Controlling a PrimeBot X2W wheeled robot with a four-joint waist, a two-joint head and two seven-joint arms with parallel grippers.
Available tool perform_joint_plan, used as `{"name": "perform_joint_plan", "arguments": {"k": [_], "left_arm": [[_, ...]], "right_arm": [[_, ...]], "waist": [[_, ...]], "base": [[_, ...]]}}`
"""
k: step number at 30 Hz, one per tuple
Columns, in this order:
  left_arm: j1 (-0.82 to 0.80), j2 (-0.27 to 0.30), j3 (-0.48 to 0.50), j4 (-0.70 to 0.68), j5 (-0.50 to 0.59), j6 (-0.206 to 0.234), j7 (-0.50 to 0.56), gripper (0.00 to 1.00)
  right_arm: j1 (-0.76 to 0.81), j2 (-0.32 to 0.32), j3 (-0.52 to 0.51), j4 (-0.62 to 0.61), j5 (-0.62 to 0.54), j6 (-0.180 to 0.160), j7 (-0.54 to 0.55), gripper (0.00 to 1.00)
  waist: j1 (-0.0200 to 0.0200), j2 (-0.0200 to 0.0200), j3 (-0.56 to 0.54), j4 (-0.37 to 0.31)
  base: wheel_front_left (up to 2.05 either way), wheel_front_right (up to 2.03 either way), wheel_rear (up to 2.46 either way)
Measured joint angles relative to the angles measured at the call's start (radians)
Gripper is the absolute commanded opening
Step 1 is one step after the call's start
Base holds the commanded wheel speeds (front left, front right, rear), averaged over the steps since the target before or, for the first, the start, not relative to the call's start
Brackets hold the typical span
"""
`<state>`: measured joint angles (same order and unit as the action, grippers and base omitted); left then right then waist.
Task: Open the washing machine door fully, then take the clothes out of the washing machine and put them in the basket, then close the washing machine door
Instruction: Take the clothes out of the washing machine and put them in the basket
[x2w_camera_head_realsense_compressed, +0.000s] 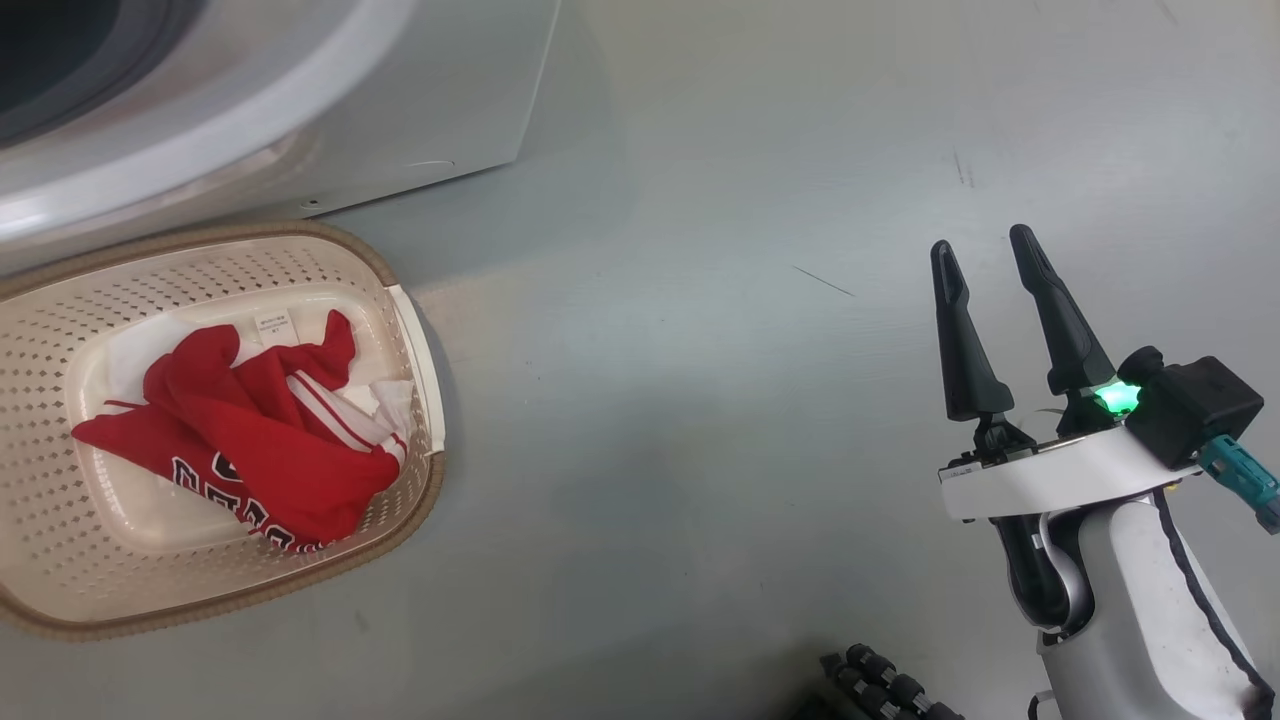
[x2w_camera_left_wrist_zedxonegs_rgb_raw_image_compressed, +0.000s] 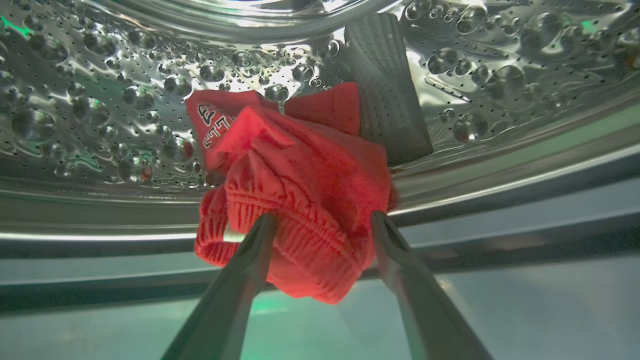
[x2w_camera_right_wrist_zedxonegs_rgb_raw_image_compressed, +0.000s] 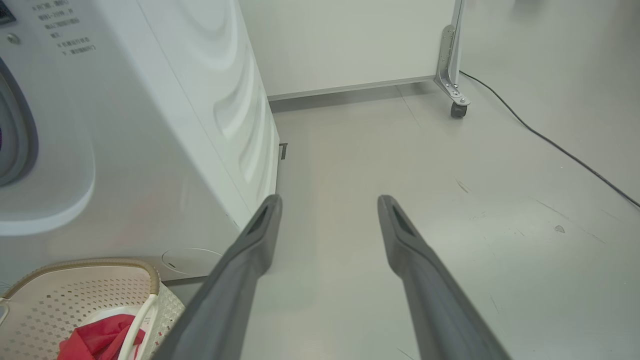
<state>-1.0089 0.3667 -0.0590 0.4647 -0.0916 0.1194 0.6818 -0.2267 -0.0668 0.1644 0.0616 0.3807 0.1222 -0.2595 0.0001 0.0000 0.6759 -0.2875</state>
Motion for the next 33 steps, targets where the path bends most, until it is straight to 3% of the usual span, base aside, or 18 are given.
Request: {"name": "perform_joint_plan", "arguments": {"k": [6, 7, 8, 10, 11, 12, 19, 33], "left_arm": [[-0.005, 0.016, 0.029, 0.013, 0.034, 0.0, 0.042, 1.0], [-0.006, 0.018, 0.035, 0.014, 0.036, 0.0, 0.05, 0.84], [-0.006, 0.017, 0.04, 0.014, 0.041, 0.0, 0.058, 0.47], [-0.006, 0.016, 0.042, 0.014, 0.049, 0.0, 0.063, 0.07], [-0.006, 0.015, 0.042, 0.014, 0.051, 0.0, 0.066, 0.07], [-0.006, 0.013, 0.044, 0.013, 0.051, 0.0, 0.067, 0.0], [-0.006, -0.005, 0.061, -0.001, 0.053, 0.0, 0.063, 0.0], [0.029, -0.095, 0.105, -0.077, 0.04, 0.0, -0.089, 0.0]], "right_arm": [[-0.013, 0.0, 0.003, 0.004, 0.006, 0.0, 0.0, 1.0], [-0.014, 0.001, 0.004, 0.004, 0.006, 0.0, 0.0, 1.0], [-0.014, 0.001, 0.004, 0.005, 0.006, 0.0, 0.0, 1.0], [-0.017, 0.001, 0.004, 0.007, 0.006, 0.0, 0.0, 1.0], [-0.018, 0.001, 0.004, 0.007, 0.006, 0.0, 0.0, 1.0], [-0.019, 0.001, 0.004, 0.007, 0.006, 0.0, 0.0, 1.0], [-0.032, 0.0, 0.002, 0.009, 0.006, 0.0, 0.0, 1.0], [-0.032, -0.033, -0.034, 0.008, 0.004, 0.0, 0.0, 1.0]], "waist": [[0.0, 0.0, 0.005, -0.004], [0.0, 0.0, 0.005, -0.004], [0.0, 0.0, 0.006, -0.005], [0.0, 0.0, 0.008, -0.006], [0.0, 0.0, 0.008, -0.006], [0.0, 0.0, 0.009, -0.006], [0.0, 0.0, 0.01, -0.005], [0.0, 0.0, -0.021, 0.044]], "base": [[0.0, 0.0, 0.0], [0.0, 0.0, 0.0], [0.0, 0.0, 0.0], [0.0, 0.0, 0.0], [0.0, 0.0, 0.0], [0.0, 0.0, 0.0], [0.0, 0.0, 0.0], [0.0, 0.0, 0.0]]}}
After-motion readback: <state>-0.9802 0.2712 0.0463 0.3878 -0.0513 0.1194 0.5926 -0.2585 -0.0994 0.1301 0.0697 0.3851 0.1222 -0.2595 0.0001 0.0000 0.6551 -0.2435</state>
